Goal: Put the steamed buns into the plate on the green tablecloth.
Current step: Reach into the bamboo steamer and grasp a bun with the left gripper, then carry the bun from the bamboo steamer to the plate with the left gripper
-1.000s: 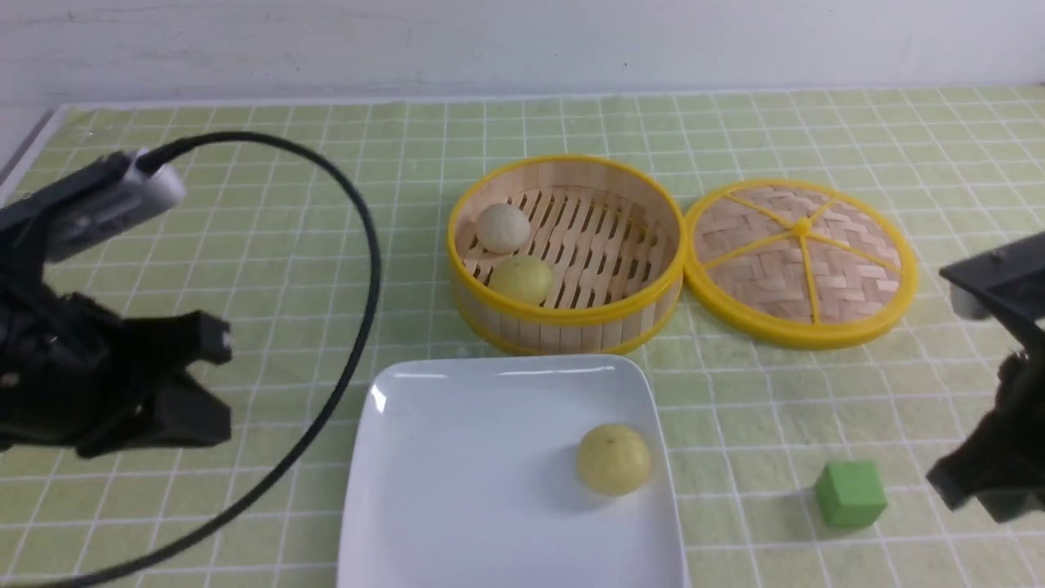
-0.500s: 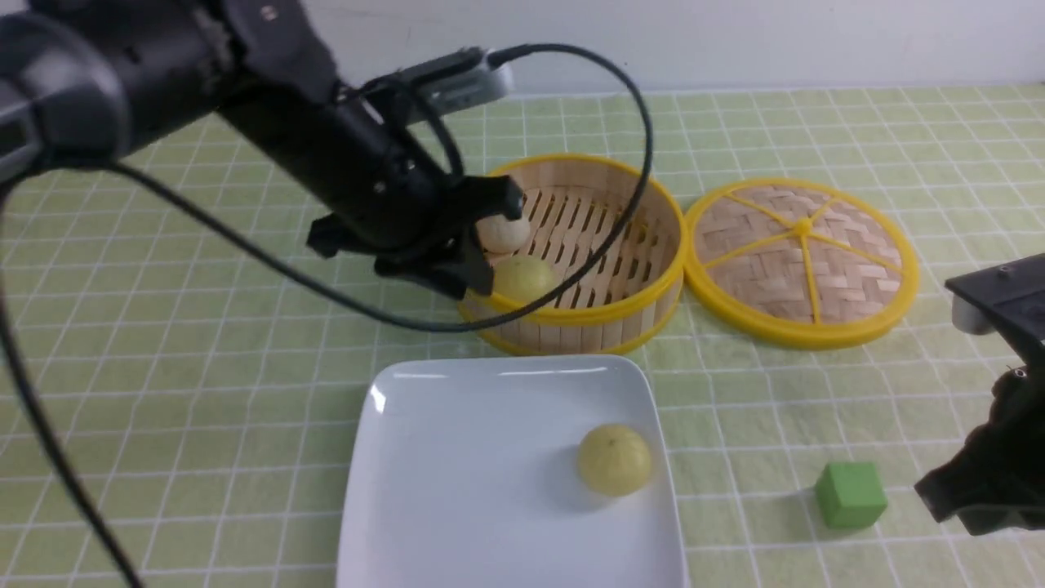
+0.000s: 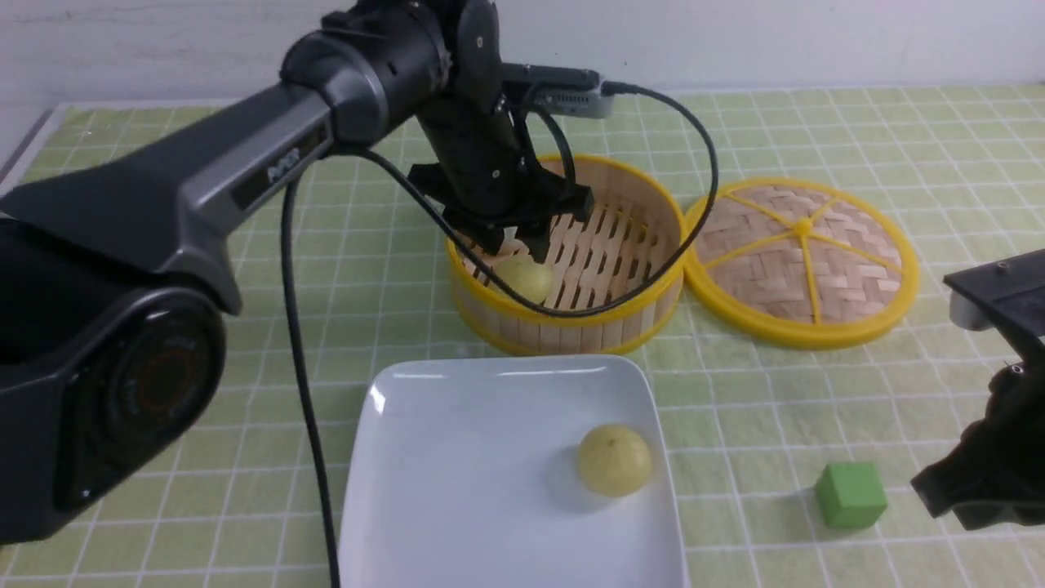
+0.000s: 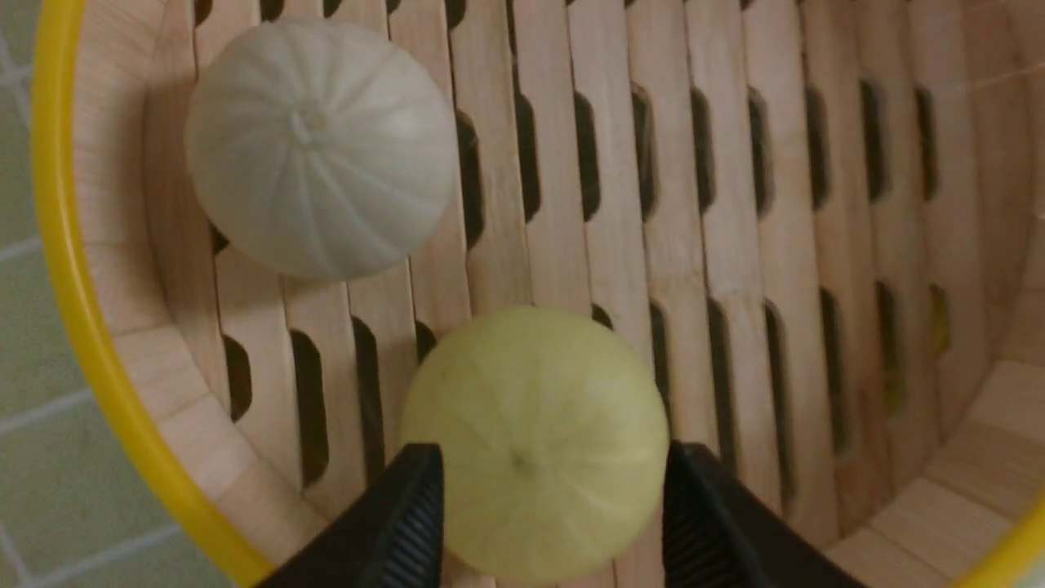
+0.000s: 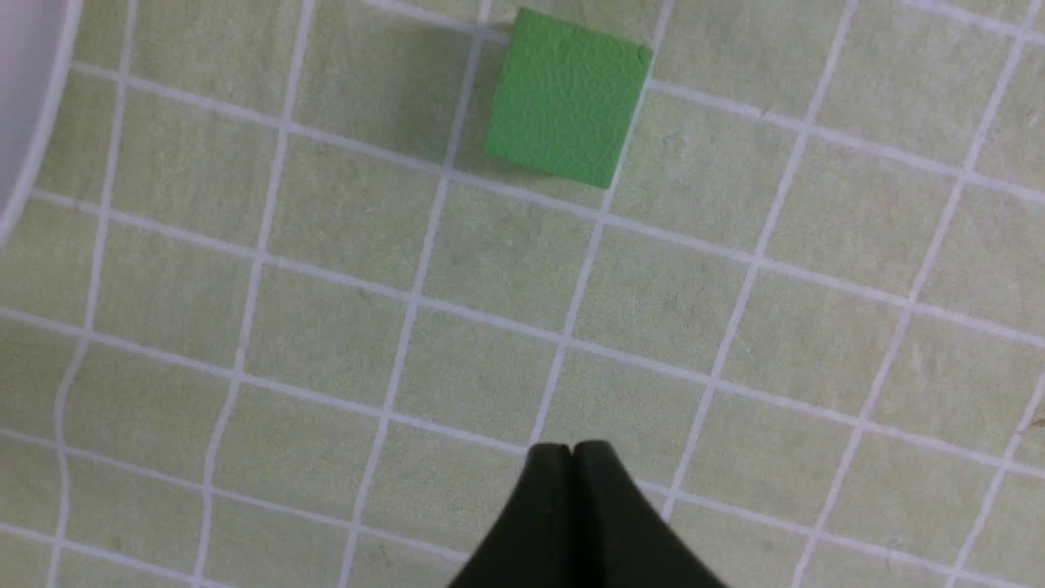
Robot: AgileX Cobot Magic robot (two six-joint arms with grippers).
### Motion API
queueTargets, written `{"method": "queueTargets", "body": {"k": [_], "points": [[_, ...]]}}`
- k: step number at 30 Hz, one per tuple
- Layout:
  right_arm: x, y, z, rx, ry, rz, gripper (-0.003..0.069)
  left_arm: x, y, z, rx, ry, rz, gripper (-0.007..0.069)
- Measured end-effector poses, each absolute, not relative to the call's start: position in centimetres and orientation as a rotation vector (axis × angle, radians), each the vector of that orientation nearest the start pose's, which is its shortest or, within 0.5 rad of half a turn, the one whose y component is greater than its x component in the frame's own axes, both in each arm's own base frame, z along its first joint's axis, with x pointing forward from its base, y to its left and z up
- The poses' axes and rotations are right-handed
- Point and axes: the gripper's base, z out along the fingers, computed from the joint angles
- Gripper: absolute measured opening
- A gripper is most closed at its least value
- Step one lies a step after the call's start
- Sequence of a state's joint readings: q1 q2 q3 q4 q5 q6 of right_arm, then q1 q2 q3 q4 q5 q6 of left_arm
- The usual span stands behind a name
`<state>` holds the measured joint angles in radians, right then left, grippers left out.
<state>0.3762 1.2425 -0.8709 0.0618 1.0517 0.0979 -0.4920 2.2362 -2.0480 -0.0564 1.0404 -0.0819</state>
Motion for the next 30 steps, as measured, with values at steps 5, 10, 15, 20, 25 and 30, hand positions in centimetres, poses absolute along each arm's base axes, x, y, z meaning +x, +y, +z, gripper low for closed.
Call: {"method": "queueTargets", "body": {"k": [5,10,15,20,25,30], "points": [[19.7,8.3,26.5,-0.369,2.896,0.163,0.0002,43.9,-24.0,21.2,0.527,2.718,-0.219,0.0285],[19.7,8.3,26.5,-0.374,2.893,0.163,0.0005,43.4,-24.0,22.6,0.488,2.749,-0.258,0.0041],[19.7,8.3,26.5,-0.373,2.890,0.164,0.0009,41.2,-23.6,28.6,0.538,2.713,-0.276,0.0020],[19.9,8.4,26.6,-0.371,2.875,0.168,0.0015,36.6,-21.1,37.9,0.529,2.536,-0.293,0.0020],[19.9,8.4,26.6,-0.370,2.869,0.170,0.0021,34.2,-20.3,35.1,0.546,2.686,-0.326,0.0022],[19.9,8.4,26.6,-0.370,2.868,0.170,0.0029,33.1,-20.3,25.7,0.569,2.974,-0.305,0.0029]]}}
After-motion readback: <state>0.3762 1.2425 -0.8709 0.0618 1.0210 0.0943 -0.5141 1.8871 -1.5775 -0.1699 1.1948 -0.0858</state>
